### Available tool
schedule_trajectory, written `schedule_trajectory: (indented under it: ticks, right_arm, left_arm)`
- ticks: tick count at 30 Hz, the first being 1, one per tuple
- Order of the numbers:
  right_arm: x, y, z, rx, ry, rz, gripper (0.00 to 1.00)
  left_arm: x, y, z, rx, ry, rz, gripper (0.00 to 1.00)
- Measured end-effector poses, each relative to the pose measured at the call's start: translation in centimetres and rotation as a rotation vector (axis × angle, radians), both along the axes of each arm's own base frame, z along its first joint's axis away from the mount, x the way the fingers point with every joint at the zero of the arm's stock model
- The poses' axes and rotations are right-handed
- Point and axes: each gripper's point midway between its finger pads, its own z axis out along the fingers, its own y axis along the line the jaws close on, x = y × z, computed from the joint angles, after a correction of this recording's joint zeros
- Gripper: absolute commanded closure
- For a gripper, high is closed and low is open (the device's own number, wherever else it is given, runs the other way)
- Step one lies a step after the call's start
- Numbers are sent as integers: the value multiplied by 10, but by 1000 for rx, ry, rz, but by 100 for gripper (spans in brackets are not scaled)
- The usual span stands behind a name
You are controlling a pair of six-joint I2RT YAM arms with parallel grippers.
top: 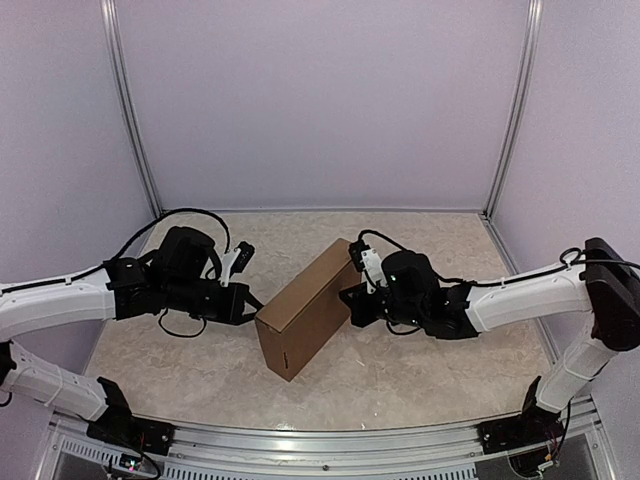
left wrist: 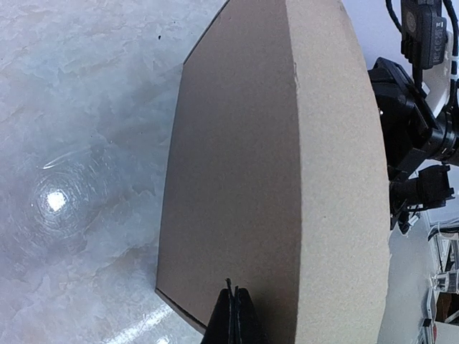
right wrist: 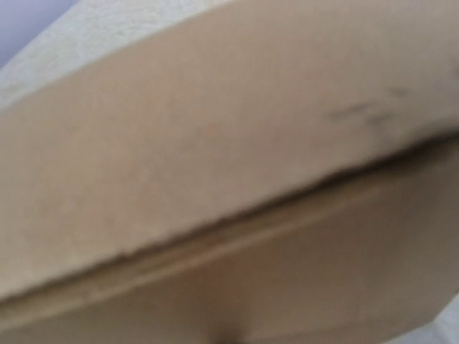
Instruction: Fold the paper box
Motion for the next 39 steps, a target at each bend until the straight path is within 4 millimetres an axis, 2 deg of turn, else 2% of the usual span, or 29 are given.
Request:
schedule_trajectory:
  ticks: [4,8,14,21,30,39]
  right_arm:
    - [0,-3,-4,29,13,7,100]
    - [-7,-8,-21,49,62,0,100]
    - [-13,-13,-49,89,143,-36,100]
    - [-15,-17,-82,140,241,-97,100]
    - [-13,-1,-106,207,334,-108,100]
    - [2,32,-101,273,351,-83,100]
  left_arm:
    - [8,-4,-2,2,-5,4,100]
    - [21,-12,-5,17,-2,-1,100]
    - [44,-26,3,19,-28,-7,100]
    - [54,-36,3,11,-41,-13,100]
    - [56,-44,7,-6,-52,-27,100]
    - [45,-58,13,-36,-58,-61,100]
